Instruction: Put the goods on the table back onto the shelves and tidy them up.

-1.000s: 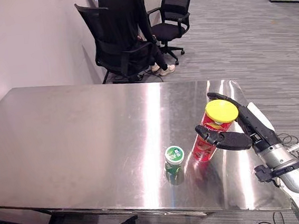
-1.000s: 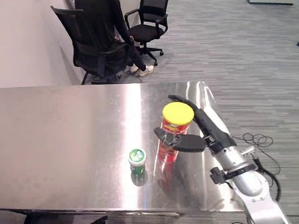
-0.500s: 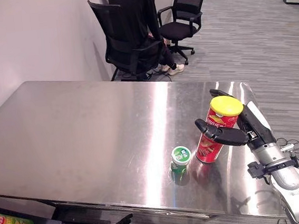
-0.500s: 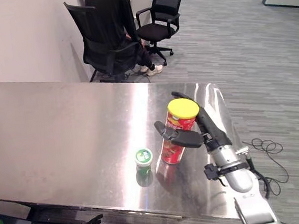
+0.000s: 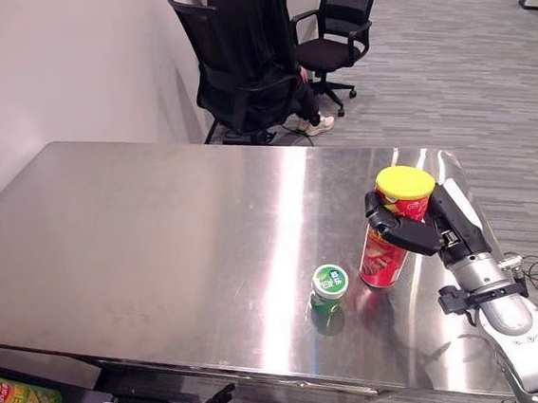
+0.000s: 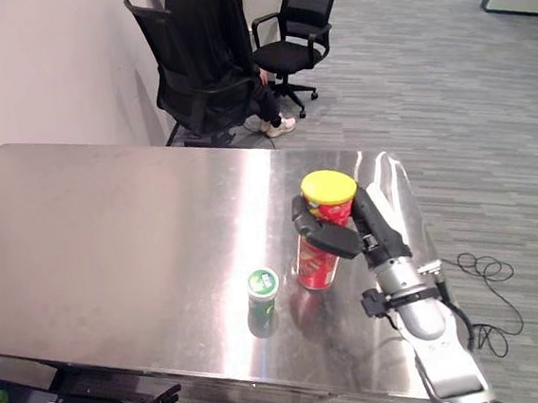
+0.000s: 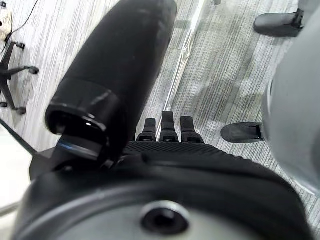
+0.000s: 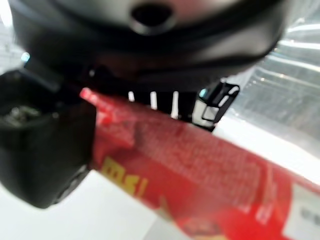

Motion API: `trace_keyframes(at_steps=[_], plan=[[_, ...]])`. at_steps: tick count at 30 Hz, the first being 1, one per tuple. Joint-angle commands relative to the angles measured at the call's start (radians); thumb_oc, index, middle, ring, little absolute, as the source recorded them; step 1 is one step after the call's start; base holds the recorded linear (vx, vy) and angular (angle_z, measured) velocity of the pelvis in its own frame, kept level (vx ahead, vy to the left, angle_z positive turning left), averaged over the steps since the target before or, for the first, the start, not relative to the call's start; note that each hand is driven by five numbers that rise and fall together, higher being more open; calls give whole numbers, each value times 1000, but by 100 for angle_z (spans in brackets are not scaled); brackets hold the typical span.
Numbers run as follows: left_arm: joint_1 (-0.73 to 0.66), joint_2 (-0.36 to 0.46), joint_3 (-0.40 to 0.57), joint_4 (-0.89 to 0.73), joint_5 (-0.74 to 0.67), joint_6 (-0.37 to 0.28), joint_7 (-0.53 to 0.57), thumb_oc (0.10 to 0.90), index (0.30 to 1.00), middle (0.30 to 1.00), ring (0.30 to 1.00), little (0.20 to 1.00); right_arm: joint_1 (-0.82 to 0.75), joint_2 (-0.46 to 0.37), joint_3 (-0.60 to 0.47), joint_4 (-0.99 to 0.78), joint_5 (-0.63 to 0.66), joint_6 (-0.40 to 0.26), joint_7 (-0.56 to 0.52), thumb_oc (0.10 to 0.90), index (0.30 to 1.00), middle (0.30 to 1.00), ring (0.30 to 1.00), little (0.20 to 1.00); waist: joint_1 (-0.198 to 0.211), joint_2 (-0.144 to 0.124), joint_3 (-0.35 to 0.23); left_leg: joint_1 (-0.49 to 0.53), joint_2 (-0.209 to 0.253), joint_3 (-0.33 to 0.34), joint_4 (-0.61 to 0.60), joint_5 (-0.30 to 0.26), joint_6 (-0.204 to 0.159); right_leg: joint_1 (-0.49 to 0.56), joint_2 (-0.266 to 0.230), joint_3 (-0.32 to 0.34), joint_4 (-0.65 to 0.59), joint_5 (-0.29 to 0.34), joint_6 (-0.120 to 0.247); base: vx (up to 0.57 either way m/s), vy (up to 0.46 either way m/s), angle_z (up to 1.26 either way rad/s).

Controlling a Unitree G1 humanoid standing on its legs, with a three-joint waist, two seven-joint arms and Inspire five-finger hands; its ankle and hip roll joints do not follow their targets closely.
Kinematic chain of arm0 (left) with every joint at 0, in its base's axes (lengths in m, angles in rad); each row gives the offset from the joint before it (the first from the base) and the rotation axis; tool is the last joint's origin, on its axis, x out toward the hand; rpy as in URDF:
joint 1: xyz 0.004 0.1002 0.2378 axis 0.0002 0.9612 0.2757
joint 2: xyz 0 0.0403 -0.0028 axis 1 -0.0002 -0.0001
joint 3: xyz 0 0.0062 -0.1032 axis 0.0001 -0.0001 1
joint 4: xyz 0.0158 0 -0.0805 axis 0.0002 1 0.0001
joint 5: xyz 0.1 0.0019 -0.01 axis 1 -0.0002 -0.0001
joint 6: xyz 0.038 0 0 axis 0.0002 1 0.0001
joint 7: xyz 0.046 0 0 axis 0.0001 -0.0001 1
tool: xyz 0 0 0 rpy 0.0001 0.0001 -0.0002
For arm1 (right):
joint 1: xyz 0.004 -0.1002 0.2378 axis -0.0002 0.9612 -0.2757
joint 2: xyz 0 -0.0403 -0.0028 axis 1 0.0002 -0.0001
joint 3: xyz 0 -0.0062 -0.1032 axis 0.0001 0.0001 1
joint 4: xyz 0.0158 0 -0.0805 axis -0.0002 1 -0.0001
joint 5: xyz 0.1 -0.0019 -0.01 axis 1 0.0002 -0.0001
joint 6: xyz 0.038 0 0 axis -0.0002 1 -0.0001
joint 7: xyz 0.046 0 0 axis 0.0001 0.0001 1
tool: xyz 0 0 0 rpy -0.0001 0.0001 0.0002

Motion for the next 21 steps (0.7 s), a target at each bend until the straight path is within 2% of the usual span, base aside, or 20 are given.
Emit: trace_keyframes(at_steps=[1, 6, 12, 15, 21], plan=[[-70, -2, 7, 44, -11, -43, 15, 800, 900, 900, 900, 900, -137, 12, -97, -62, -30, -98, -99, 400, 300, 300, 300, 300, 35, -14, -26, 110, 7, 28, 6, -115, -8, 25, 17, 46, 6, 18, 11, 0, 0, 0], [-70, -7, 6, 41, -2, -50, 33, 800, 900, 900, 900, 900, -137, 34, -137, -69, -121, -109, -185, 400, 300, 300, 300, 300, 31, -12, -24, 114, 7, 28, 6, -119, -6, 28, 16, 48, 6, 17, 13, 0, 0, 0], [-71, -10, -21, 29, 32, -60, 62, 800, 900, 900, 900, 900, -161, 71, -175, -83, -255, -109, -349, 400, 300, 300, 300, 300, 29, -7, -22, 122, 5, 28, 6, -125, 0, 31, 16, 52, 7, 17, 14, 0, 0, 0], [-73, -6, -29, 24, 40, -60, 68, 800, 900, 900, 900, 900, -183, 81, -177, -91, -274, -110, -388, 400, 300, 300, 300, 300, 31, -5, -17, 120, 5, 29, 6, -124, 2, 30, 15, 51, 14, 20, 15, -12, -1, 0], [-69, 7, -58, -1, 63, -65, 96, 800, 900, 900, 900, 900, -275, 126, -155, -122, -272, -118, -461, 400, 300, 300, 300, 300, 44, 22, 16, 108, 16, 32, 6, -112, 13, -48, -1, 37, 168, -3, 19, -72, 5, 0]])
